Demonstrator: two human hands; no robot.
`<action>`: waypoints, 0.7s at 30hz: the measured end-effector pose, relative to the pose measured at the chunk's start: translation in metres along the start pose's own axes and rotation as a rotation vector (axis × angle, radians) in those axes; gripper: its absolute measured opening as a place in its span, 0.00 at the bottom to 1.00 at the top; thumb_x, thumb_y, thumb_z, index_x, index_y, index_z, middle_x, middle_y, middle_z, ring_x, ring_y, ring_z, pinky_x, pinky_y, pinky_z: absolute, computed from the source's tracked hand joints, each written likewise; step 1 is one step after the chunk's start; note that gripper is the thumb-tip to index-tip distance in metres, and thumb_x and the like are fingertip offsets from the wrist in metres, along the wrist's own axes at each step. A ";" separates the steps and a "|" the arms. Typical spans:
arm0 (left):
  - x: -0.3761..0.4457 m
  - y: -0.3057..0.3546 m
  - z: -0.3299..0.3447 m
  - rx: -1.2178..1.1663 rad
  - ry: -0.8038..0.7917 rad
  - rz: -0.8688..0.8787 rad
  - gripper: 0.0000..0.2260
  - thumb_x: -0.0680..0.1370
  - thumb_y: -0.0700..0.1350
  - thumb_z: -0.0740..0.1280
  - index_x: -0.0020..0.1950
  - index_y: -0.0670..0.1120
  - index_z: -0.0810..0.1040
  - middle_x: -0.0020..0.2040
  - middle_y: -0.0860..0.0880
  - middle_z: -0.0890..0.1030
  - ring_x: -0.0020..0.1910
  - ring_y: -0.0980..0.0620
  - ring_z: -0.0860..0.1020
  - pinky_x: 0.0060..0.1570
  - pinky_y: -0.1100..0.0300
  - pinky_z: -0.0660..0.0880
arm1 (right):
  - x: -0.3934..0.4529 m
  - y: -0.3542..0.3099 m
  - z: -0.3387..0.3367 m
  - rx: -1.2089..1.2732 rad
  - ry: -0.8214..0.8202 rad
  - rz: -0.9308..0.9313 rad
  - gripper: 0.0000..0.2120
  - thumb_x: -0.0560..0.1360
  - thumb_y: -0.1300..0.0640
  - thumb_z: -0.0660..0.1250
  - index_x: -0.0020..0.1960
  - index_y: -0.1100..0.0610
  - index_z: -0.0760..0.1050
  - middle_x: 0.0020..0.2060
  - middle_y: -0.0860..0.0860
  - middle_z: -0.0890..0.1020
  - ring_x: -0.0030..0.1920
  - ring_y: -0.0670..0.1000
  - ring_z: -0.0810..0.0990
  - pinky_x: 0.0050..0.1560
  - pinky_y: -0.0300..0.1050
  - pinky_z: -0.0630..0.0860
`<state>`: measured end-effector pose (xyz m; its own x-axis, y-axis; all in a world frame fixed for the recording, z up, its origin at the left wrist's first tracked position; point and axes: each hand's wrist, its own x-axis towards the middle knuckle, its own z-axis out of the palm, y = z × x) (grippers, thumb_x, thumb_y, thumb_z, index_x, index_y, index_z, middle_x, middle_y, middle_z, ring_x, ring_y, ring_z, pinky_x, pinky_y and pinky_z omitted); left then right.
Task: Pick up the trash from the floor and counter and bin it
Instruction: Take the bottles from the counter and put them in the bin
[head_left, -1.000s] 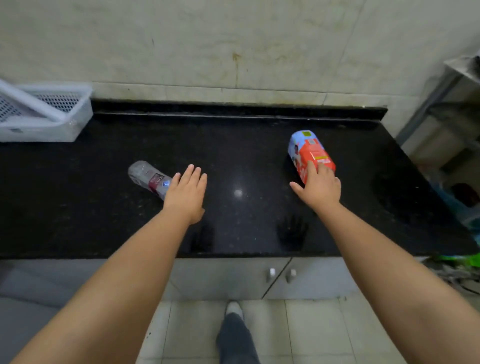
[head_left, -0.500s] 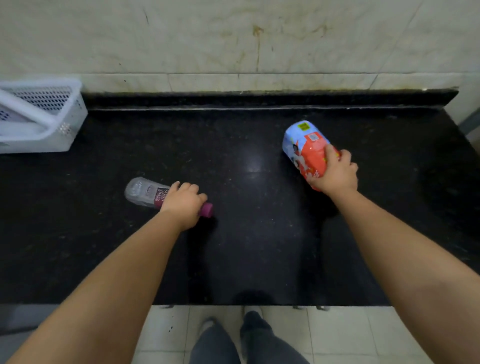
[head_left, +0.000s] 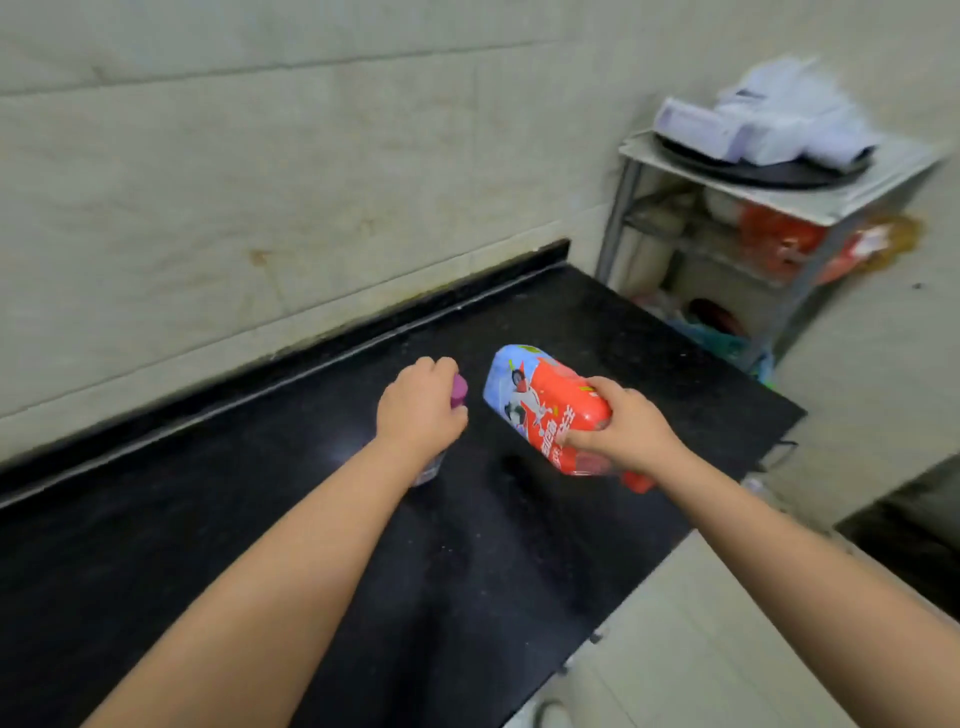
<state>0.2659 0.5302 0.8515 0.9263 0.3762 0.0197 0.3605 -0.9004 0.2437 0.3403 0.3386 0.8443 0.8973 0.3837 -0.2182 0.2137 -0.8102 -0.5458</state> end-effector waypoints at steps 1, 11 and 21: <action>0.006 0.025 0.001 -0.009 -0.017 0.060 0.15 0.75 0.45 0.65 0.60 0.42 0.72 0.59 0.42 0.75 0.60 0.41 0.74 0.54 0.51 0.73 | -0.010 0.016 -0.017 0.025 0.049 0.043 0.35 0.68 0.51 0.74 0.71 0.53 0.64 0.62 0.59 0.75 0.63 0.58 0.73 0.62 0.46 0.70; -0.031 0.353 0.041 0.032 -0.084 0.719 0.12 0.78 0.44 0.62 0.60 0.41 0.73 0.59 0.41 0.74 0.58 0.40 0.76 0.54 0.51 0.73 | -0.169 0.250 -0.169 0.188 0.471 0.493 0.34 0.67 0.51 0.74 0.70 0.53 0.66 0.62 0.59 0.76 0.62 0.58 0.75 0.61 0.46 0.71; -0.167 0.703 0.106 0.014 -0.118 1.147 0.12 0.78 0.42 0.61 0.60 0.40 0.73 0.60 0.39 0.73 0.59 0.38 0.75 0.54 0.49 0.74 | -0.368 0.492 -0.301 0.348 0.759 0.838 0.32 0.68 0.53 0.74 0.69 0.56 0.67 0.64 0.57 0.76 0.63 0.57 0.75 0.62 0.46 0.71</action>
<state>0.3765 -0.1891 0.9166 0.7142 -0.6874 0.1317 -0.6999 -0.7023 0.1302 0.2313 -0.3351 0.8998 0.7323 -0.6664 -0.1403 -0.5615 -0.4742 -0.6781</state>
